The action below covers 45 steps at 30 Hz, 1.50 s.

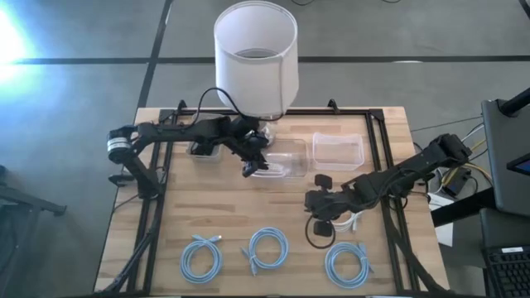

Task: Pick & Place USB Port
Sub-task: Put the left white display cable into the transparent bin, then adjust the lamp on the table

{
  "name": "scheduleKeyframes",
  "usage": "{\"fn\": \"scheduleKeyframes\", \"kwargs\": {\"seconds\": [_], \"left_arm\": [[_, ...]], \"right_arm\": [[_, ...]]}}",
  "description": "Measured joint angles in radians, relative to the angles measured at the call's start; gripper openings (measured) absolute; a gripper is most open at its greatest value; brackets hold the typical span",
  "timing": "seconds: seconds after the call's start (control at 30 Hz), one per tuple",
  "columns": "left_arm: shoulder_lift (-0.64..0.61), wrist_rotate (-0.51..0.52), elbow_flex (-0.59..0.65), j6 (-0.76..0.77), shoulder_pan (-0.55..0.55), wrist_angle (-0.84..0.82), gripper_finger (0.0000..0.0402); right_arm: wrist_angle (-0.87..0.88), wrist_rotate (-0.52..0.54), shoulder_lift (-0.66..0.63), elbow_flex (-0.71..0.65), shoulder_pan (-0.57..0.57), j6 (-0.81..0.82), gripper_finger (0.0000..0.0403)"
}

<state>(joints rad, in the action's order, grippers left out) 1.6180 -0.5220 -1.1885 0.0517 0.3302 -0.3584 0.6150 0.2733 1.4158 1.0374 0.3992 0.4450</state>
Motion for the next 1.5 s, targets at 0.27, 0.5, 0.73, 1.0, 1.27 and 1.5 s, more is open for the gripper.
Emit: {"fn": "scheduleKeyframes", "kwargs": {"seconds": [0.27,0.5,0.73,1.0,1.27,1.5], "left_arm": [[0.0,0.026,-0.004,0.0,-0.001,0.012,0.0104],[-0.004,0.027,-0.043,0.0,-0.01,0.01,0.0112],[-0.015,0.015,-0.053,0.011,-0.066,0.018,0.011],[-0.015,0.018,-0.063,0.001,-0.154,0.027,0.011],[-0.016,0.029,-0.096,-0.041,-0.195,0.007,0.0107],[-0.02,0.074,-0.101,-0.081,-0.203,-0.003,0.0107]], "right_arm": [[0.0,0.0,0.0,0.0,0.0,0.0,0.0074],[0.0,0.0,0.0,-0.002,0.002,0.0,0.007],[0.019,-0.001,0.0,-0.039,0.002,0.07,0.0091],[0.128,-0.003,0.0,-0.045,0.002,0.332,0.0111],[0.149,-0.063,0.0,-0.088,0.027,0.497,0.0125],[0.149,-0.201,0.0,-0.135,0.074,0.593,0.0136]]}}
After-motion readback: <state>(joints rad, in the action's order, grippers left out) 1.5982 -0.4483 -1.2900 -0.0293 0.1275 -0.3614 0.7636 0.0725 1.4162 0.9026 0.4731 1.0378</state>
